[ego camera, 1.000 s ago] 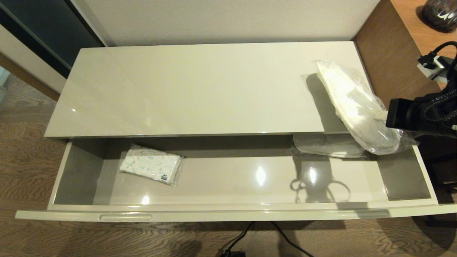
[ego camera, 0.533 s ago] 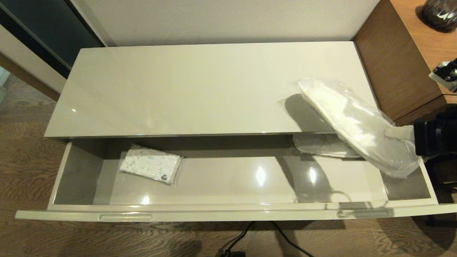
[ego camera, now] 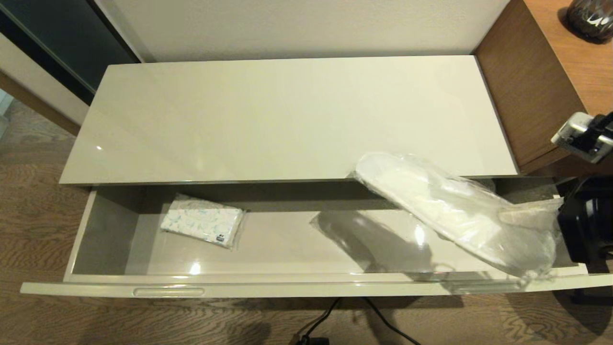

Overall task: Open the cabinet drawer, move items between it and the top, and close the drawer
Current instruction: Place the disposable slippers on the table

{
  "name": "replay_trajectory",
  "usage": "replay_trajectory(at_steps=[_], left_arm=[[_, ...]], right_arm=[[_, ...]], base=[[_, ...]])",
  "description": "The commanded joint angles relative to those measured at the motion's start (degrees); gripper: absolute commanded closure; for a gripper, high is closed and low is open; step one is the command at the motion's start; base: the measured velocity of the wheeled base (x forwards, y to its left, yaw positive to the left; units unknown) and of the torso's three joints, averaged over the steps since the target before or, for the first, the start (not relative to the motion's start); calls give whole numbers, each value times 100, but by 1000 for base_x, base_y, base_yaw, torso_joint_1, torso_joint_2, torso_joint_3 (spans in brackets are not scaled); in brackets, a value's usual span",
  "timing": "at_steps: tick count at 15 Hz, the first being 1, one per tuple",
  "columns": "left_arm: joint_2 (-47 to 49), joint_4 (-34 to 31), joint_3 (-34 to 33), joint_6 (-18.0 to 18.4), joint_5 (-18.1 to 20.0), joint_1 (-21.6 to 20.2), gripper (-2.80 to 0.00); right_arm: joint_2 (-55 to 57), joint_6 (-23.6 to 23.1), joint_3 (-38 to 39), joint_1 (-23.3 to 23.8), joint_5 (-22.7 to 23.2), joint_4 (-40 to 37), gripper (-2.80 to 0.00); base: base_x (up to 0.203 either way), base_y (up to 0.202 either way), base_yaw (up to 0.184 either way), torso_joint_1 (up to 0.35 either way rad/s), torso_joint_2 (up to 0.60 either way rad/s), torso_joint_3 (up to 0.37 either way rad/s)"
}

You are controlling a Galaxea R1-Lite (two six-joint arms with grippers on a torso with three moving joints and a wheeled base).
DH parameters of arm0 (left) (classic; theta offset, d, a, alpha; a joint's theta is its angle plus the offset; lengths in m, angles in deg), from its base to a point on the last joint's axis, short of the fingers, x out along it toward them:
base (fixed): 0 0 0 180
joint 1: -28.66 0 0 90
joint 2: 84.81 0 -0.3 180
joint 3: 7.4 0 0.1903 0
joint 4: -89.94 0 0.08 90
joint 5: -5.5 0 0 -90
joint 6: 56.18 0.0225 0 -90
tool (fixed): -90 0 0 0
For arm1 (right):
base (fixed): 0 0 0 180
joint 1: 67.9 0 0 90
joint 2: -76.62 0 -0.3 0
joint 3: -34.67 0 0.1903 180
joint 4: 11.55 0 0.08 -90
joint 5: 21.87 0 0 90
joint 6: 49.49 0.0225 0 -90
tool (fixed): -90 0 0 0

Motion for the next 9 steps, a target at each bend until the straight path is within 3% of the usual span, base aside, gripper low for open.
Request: replay_trajectory(at_steps=[1, 5, 9], left_arm=[[8, -2, 0, 1, -1, -2, 0], [8, -2, 0, 1, -1, -2, 0], [8, -2, 0, 1, -1, -2, 0]], right_arm=[[2, -31, 20, -281, 81, -175, 0], [200, -315, 179, -848, 395, -296, 0], [763, -618, 279, -851, 495, -21, 0]], base=[[0, 0, 0, 0, 0, 0], [0, 0, 0, 0, 0, 0], [0, 0, 0, 0, 0, 0]])
